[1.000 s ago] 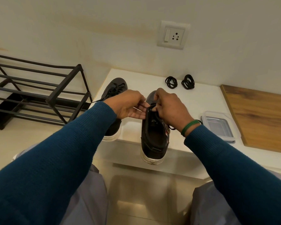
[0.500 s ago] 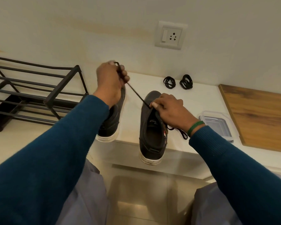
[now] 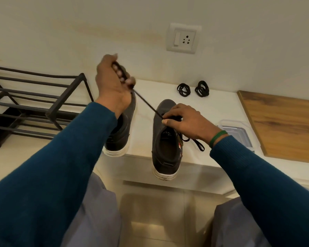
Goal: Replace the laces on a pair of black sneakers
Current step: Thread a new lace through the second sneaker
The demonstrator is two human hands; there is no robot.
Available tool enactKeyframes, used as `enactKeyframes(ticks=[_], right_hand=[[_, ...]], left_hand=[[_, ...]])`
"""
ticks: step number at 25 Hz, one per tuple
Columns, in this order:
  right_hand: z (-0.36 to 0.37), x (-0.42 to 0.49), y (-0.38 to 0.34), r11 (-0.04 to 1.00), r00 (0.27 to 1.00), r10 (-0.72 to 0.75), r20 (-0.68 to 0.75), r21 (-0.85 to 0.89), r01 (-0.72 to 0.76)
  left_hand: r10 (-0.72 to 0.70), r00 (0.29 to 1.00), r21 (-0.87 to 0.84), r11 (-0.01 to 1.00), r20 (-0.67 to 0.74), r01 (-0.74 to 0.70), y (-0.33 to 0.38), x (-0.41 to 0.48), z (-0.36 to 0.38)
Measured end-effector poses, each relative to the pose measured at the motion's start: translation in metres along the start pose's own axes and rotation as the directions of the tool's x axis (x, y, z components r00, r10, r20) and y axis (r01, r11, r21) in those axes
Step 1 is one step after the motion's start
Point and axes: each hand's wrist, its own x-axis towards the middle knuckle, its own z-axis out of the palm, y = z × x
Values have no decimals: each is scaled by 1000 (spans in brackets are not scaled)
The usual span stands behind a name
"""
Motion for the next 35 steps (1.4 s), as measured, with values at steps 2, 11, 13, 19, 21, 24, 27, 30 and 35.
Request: enactKeyframes(ticks=[2, 11, 13, 19, 21, 24, 27, 30, 35], right_hand=[[-1, -1, 1, 1000, 1000, -6, 5, -18, 7], [1, 1, 3, 1000, 1000, -22, 3, -18, 22], [1, 2, 4, 1000, 1000, -17, 12, -10, 17], [0, 1, 4, 1000, 1000, -4, 7, 2, 4], [0, 1, 5, 1000, 1000, 12, 19, 27, -12], [0, 2, 5, 999, 1000, 10, 25, 51, -11], [0, 1, 4, 998, 1000, 5, 28, 56, -6], [0, 1, 5, 999, 1000, -3, 28, 43, 2], [-2, 2, 4, 998, 999, -13, 32, 66, 11]], left_hand=[[66, 997, 454, 887, 45, -79, 1, -2, -3], [-440, 865, 831, -367, 241, -418, -36, -7, -21], [-449, 872, 833, -392, 196, -390, -28, -3, -21], [-411, 868, 930, -112, 277, -349, -34, -12, -14], [-82, 962, 641, 760, 259, -107, -22, -11, 0], [-36, 997, 259, 966, 63, 18, -10, -3, -1], [-1, 958, 954, 85, 288, -287, -26, -4, -18], [-386, 859, 772, -409, 338, -487, -42, -10, -25], [-405, 849, 815, -326, 338, -480, -24, -5, -21]])
